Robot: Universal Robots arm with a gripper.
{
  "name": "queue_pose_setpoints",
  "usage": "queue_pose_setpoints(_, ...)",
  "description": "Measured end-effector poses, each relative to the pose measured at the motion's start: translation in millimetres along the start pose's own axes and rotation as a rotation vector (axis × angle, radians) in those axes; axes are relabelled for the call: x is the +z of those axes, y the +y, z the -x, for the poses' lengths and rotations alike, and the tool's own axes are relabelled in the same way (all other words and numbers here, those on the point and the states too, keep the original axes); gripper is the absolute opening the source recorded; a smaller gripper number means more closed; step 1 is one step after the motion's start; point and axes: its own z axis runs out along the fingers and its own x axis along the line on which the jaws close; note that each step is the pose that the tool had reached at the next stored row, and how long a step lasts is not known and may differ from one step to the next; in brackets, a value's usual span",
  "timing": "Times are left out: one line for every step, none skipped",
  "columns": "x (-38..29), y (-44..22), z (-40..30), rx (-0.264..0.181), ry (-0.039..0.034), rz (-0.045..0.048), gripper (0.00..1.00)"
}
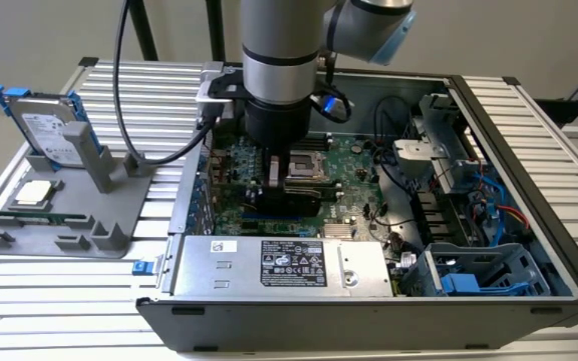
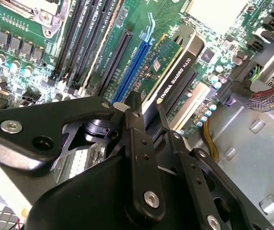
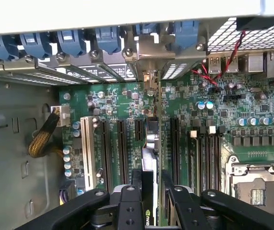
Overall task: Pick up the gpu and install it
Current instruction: 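Insert the gpu into the slot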
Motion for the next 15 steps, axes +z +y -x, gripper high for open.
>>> queue_pose_setpoints(0.3,0.0,0.0,0.0,0.0001,0.0,0.0)
queue_pose_setpoints(0.6,0.0,0.0,0.0,0.0001,0.0001,0.0)
queue_pose_setpoints(0.9,0.0,0.0,0.0,0.0001,0.0001,0.0)
queue_pose_setpoints(1.0,0.1,0.0,0.0,0.0002,0.0001,0.0)
queue_pose_setpoints(1.1,0.1,0.0,0.0,0.0002,0.0001,0.0)
queue_pose_setpoints(1.3,0.1,0.1,0.0,-0.0001,0.0,0.0)
queue_pose_setpoints(1.4,0.1,0.1,0.0,-0.0005,0.0001,0.0)
queue_pose_setpoints(1.6,0.1,0.1,0.0,-0.0015,0.0001,0.0)
queue_pose_setpoints(1.9,0.1,0.1,0.0,-0.0029,0.0002,0.0)
queue_pose_setpoints(2.0,0.1,0.1,0.0,-0.0045,0.0003,0.0)
queue_pose_setpoints(2.0,0.1,0.1,0.0,-0.0066,0.0006,0.0)
queue_pose_setpoints(2.2,0.1,0.1,0.0,-0.0093,0.0008,0.0)
queue_pose_setpoints(2.4,0.1,0.2,0.0,-0.0103,0.0008,0.0)
queue_pose_setpoints(2.6,0.1,0.2,0.0,-0.0106,0.0009,0.0)
queue_pose_setpoints(2.8,0.1,0.1,0.0,-0.0107,0.0009,0.0)
